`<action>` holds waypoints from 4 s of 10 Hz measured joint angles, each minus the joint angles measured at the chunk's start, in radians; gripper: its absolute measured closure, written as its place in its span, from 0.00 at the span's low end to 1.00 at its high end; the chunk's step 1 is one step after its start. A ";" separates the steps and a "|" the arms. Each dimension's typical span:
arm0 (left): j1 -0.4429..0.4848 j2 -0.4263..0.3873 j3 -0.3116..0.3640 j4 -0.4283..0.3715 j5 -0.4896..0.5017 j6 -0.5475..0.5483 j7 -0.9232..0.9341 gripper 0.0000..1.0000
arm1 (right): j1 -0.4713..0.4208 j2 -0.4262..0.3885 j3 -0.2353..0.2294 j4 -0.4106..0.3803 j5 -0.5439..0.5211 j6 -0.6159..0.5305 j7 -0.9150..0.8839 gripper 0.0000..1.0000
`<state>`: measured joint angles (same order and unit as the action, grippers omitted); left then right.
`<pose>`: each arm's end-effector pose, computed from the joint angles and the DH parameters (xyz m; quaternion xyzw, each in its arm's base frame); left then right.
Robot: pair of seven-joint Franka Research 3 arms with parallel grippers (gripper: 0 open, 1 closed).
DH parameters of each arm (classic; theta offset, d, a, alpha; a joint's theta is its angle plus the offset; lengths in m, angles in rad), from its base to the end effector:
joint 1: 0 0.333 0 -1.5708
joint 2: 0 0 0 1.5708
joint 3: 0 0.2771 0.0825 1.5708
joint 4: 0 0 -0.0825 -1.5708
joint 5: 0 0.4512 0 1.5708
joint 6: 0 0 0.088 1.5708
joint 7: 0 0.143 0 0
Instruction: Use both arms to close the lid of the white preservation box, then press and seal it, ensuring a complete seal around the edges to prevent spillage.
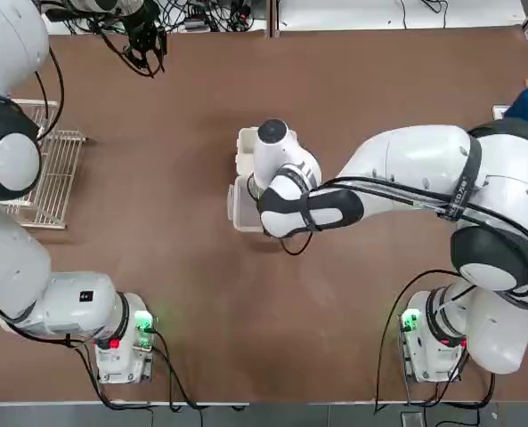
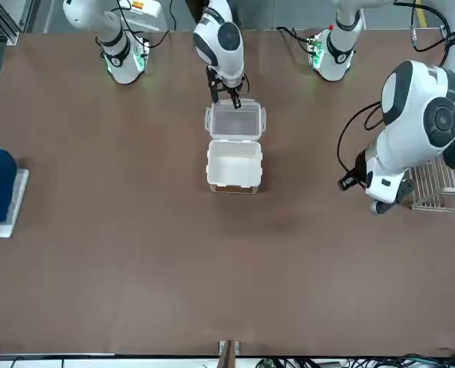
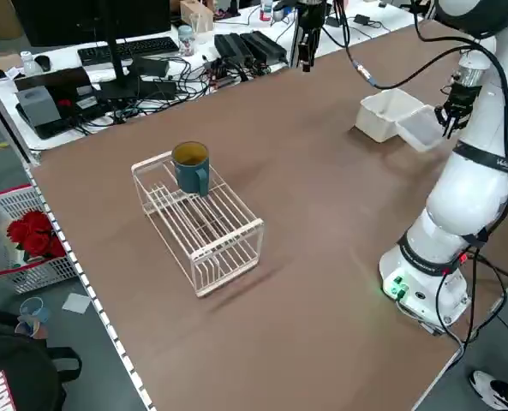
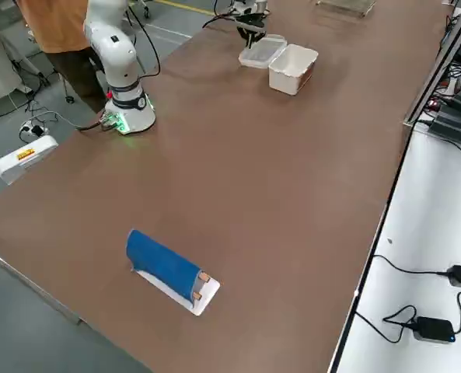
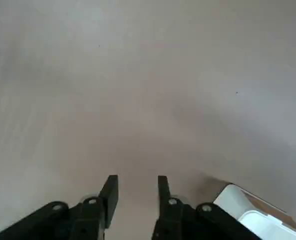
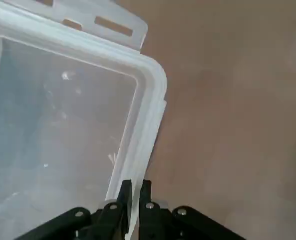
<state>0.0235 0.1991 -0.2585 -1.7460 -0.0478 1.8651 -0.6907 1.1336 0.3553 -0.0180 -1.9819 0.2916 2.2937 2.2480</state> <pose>0.6436 -0.1551 0.3552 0.9702 0.2345 -0.0544 0.0265 0.2686 0.5801 0.1653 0.7826 -0.6135 -0.1007 0.0326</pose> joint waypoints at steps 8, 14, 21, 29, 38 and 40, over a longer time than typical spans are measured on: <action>0.003 0.000 0.001 0.020 0.000 0.000 0.000 0.98 | -0.034 -0.071 -0.013 0.094 0.020 -0.188 0.000 0.90; 0.008 0.003 0.006 0.036 0.000 0.001 0.000 0.98 | -0.072 -0.097 -0.050 0.190 0.044 -0.282 -0.002 0.90; 0.001 0.058 0.005 0.042 -0.033 0.032 -0.021 0.99 | -0.170 -0.085 -0.079 0.289 0.044 -0.252 -0.070 0.93; -0.052 0.117 -0.001 0.029 -0.111 0.085 -0.135 0.99 | -0.206 0.080 -0.187 0.425 0.100 -0.217 -0.164 0.60; -0.175 0.119 -0.003 -0.167 -0.134 0.362 -0.482 0.99 | -0.114 0.182 -0.226 0.483 0.093 -0.202 -0.219 0.94; -0.191 0.091 -0.012 -0.237 -0.133 0.385 -0.521 0.99 | -0.107 0.233 -0.227 0.483 0.092 -0.142 -0.220 0.94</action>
<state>-0.1678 0.2900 -0.2704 -1.9831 -0.1811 2.2498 -1.2120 1.0270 0.5880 -0.2452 -1.4992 0.3836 2.1515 2.0282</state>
